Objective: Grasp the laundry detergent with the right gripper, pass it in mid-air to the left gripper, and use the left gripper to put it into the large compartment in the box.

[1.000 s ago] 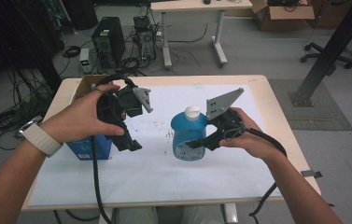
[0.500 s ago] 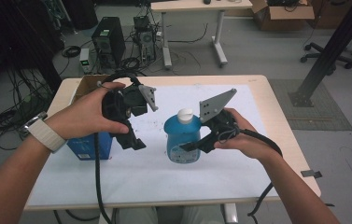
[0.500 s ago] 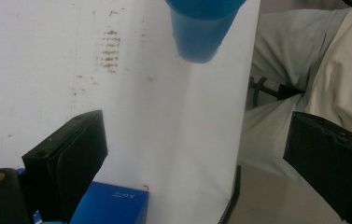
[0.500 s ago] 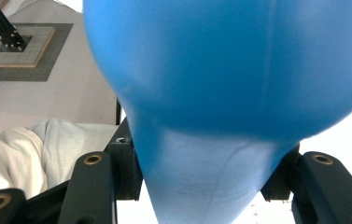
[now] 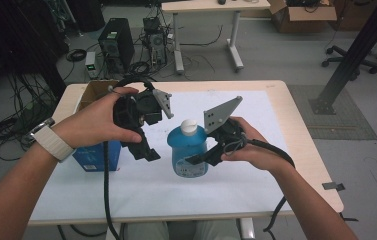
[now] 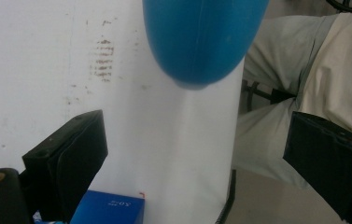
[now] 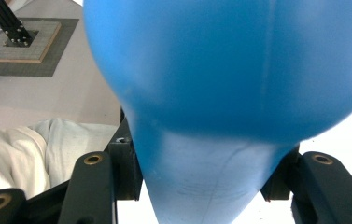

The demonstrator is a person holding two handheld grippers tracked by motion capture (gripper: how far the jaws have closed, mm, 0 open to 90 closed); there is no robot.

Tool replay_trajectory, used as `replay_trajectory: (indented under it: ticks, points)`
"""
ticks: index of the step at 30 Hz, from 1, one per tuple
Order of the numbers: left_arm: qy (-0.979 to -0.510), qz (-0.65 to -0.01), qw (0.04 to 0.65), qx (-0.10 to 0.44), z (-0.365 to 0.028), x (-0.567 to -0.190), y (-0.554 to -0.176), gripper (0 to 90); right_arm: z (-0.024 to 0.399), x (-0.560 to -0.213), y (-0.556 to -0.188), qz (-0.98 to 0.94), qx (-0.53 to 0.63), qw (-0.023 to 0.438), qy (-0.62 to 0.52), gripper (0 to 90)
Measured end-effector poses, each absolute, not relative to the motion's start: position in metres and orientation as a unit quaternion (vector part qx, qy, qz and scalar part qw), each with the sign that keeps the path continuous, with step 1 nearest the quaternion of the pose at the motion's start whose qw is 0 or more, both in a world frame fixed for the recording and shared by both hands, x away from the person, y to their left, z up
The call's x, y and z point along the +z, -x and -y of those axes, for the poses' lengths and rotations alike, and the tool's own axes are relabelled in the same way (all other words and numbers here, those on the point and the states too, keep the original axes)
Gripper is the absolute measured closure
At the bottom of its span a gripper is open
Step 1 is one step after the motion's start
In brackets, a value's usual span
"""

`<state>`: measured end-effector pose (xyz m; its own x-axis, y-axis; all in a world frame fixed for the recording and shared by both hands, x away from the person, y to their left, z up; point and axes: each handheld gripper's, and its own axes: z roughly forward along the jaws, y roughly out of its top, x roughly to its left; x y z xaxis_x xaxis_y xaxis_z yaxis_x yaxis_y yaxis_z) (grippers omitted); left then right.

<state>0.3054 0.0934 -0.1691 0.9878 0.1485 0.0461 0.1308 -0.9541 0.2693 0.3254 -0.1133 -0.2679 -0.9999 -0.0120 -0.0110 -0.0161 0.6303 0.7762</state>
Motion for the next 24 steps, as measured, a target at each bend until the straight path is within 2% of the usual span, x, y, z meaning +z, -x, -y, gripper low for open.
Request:
replay_trajectory:
  ticks: [24]
  points:
    - [-0.989, -0.063, 0.132, 0.025, -0.076, -0.173, -0.308, 6.5, 0.091, -0.267, -0.324, -0.905, 0.425, -0.003, 0.023, 44.8]
